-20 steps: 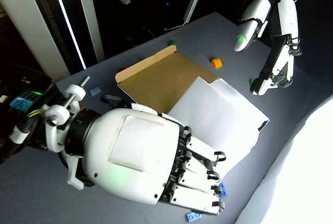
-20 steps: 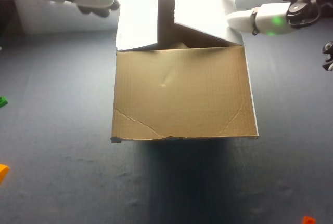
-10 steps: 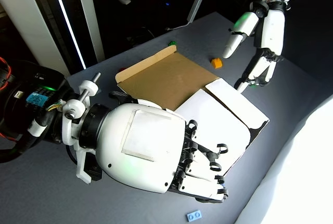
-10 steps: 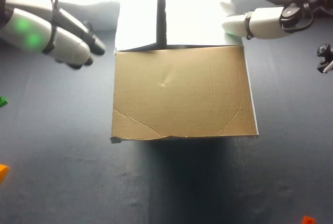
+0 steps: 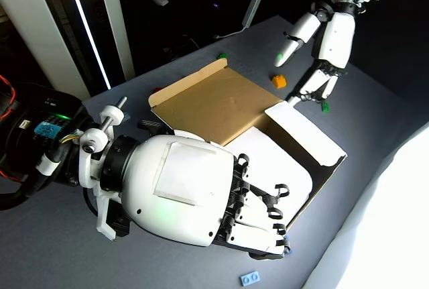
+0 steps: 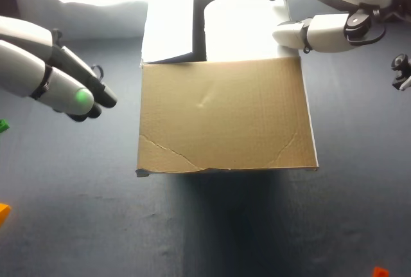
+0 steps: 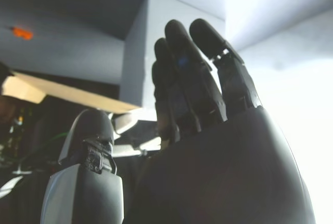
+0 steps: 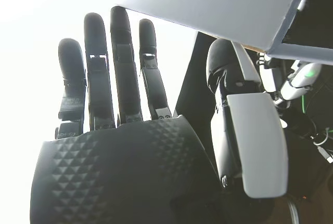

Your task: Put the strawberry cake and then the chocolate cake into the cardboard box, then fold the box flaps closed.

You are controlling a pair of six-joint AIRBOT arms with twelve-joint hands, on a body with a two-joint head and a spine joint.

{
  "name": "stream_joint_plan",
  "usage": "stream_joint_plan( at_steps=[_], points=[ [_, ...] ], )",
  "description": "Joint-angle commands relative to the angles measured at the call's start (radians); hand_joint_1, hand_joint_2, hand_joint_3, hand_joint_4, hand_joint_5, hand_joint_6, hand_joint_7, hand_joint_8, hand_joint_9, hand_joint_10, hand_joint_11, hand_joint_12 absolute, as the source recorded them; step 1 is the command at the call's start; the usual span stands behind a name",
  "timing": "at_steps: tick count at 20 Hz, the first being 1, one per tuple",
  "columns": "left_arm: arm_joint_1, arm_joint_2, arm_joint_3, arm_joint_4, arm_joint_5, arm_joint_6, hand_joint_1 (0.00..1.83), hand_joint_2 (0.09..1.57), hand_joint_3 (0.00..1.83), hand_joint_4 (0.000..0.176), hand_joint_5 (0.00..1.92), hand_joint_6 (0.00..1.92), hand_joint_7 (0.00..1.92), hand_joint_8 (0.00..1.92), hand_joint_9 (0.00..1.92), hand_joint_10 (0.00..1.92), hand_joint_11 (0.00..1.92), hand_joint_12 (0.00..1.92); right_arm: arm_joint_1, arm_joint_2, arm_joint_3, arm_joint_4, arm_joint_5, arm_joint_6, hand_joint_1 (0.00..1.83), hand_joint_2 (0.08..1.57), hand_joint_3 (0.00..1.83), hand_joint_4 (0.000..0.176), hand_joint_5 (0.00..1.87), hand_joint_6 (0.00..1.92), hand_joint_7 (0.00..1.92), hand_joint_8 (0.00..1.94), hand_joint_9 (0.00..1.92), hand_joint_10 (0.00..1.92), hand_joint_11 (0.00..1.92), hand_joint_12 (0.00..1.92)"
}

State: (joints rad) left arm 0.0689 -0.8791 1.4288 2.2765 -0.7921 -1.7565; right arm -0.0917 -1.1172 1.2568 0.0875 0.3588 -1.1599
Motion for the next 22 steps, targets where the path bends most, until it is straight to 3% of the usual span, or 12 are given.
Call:
stream_joint_plan(
  at_steps=[1, 6, 14, 20, 22],
  points=[
    [-0.002, 0.014, -0.004, -0.053, 0.032, -0.007, 0.32, 1.29, 0.00, 0.005, 0.48, 0.00, 0.64, 0.00, 0.69, 0.00, 0.16, 1.36, -0.005, 0.004, 0.000, -0.007, 0.055, -0.001, 0.27, 1.25, 0.00, 0.000, 0.35, 0.63, 0.69, 0.04, 0.34, 1.03, 0.00, 1.70],
    [0.019, 0.031, -0.052, -0.066, 0.031, -0.013, 0.28, 1.30, 0.00, 0.012, 0.47, 0.00, 0.64, 0.00, 0.70, 0.01, 0.18, 1.35, -0.011, 0.004, 0.000, -0.032, 0.036, -0.001, 0.26, 1.25, 0.00, 0.000, 0.35, 0.63, 0.69, 0.03, 0.33, 1.03, 0.00, 1.70],
    [0.018, 0.064, -0.126, -0.078, 0.020, -0.066, 0.27, 1.30, 0.00, 0.007, 0.47, 0.00, 0.64, 0.00, 0.69, 0.01, 0.16, 1.38, -0.014, 0.004, 0.000, -0.059, 0.016, 0.000, 0.29, 1.25, 0.00, 0.000, 0.35, 0.62, 0.68, 0.03, 0.32, 1.03, 0.00, 1.71],
    [0.026, 0.098, -0.184, -0.109, 0.011, -0.077, 0.28, 1.30, 0.00, 0.012, 0.48, 0.00, 0.65, 0.00, 0.69, 0.00, 0.17, 1.37, 0.058, 0.039, 0.000, -0.059, 0.027, 0.014, 0.27, 1.26, 0.00, 0.000, 0.37, 0.60, 0.69, 0.02, 0.34, 1.00, 0.00, 1.68],
    [0.029, 0.112, -0.208, -0.119, 0.009, -0.077, 0.29, 1.31, 0.00, 0.004, 0.48, 0.00, 0.64, 0.00, 0.69, 0.00, 0.14, 1.39, 0.075, 0.057, 0.000, -0.060, 0.026, 0.017, 0.27, 1.25, 0.00, 0.000, 0.37, 0.59, 0.69, 0.03, 0.34, 1.00, 0.00, 1.69]
  ],
)
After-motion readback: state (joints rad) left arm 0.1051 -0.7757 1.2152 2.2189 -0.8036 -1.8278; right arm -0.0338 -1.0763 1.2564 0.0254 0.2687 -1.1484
